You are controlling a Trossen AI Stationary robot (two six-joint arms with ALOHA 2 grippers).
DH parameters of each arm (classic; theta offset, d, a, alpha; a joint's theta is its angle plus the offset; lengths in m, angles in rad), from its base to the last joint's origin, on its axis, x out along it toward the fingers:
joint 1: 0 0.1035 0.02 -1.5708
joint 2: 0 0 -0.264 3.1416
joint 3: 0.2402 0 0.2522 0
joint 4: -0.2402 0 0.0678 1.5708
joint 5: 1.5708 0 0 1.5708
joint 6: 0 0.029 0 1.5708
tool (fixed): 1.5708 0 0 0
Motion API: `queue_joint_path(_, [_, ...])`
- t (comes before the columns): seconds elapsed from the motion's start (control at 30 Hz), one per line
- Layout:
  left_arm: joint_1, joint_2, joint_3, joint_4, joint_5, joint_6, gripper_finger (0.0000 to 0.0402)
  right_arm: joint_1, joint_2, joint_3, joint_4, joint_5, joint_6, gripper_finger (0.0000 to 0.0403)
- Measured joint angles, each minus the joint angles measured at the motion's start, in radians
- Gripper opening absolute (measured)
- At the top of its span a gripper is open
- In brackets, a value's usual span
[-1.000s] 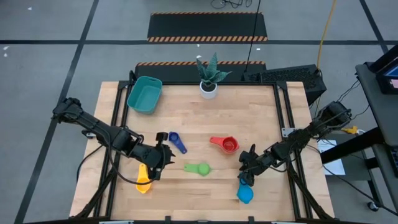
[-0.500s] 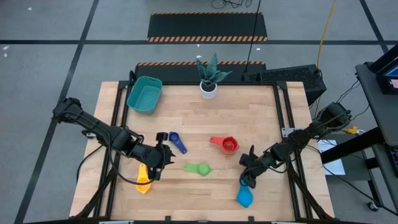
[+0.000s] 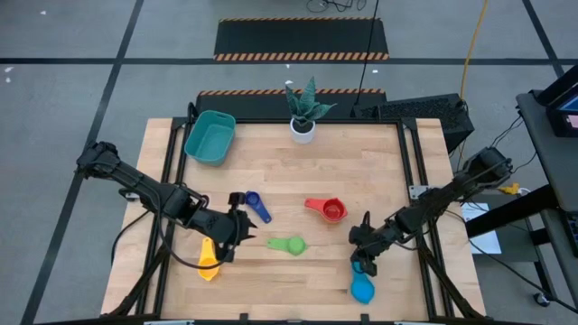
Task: Nest measuring cups in basket
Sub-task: Stack the light blue measuring cup on top of the orange measuring cup
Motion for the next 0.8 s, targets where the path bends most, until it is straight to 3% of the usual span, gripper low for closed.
queue_joint_path(0.4, [0.035,0.001,0.000,0.140,0.000,0.058,0.0117,-0.004,-0.256,0.003,-0.005,0.404,-0.218,0.0000])
queue_joint_path(0.63, [0.078,0.041,0.000,0.254,-0.002,0.051,0.0118,-0.004,-0.267,0.085,-0.001,0.539,-0.363,0.0000])
queue_joint_path(0.8, [0.080,0.105,0.000,0.338,0.002,0.108,0.0118,0.024,-0.243,0.151,0.008,0.701,-0.488,0.0000])
